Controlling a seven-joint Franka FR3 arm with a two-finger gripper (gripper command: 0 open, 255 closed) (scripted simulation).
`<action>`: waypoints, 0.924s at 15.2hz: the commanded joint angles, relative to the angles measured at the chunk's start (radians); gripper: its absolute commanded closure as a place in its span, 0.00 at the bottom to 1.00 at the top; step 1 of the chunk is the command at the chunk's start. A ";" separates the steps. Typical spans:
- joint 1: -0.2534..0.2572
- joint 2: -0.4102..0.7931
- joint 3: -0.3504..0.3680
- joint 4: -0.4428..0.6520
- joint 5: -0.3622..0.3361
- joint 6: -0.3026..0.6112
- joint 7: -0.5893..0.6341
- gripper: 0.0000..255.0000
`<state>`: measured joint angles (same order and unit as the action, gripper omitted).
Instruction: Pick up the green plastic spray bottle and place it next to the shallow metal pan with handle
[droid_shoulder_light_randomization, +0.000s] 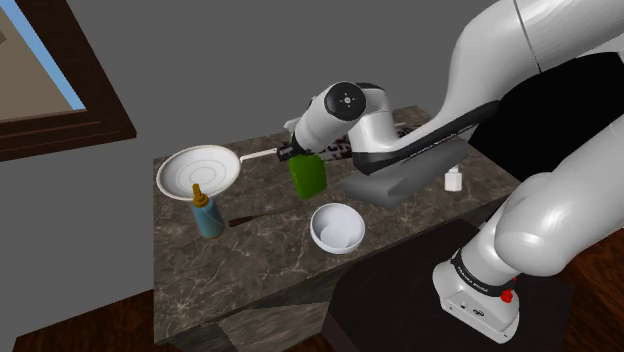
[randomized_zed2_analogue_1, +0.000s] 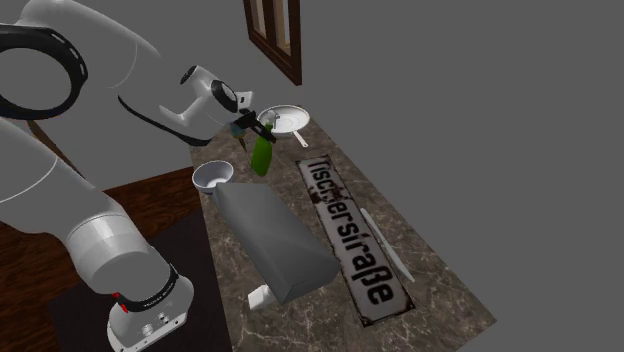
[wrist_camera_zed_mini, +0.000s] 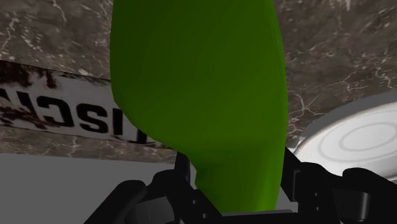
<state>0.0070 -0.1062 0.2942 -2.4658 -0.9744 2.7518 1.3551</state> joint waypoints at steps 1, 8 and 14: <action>-0.008 0.025 0.006 0.003 -0.055 0.009 0.053 1.00; -0.024 0.112 0.009 0.019 -0.251 0.027 0.236 1.00; -0.021 0.119 0.006 0.021 -0.265 0.027 0.249 1.00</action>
<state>-0.0201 -0.0076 0.2929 -2.4254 -1.2331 2.7727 1.5971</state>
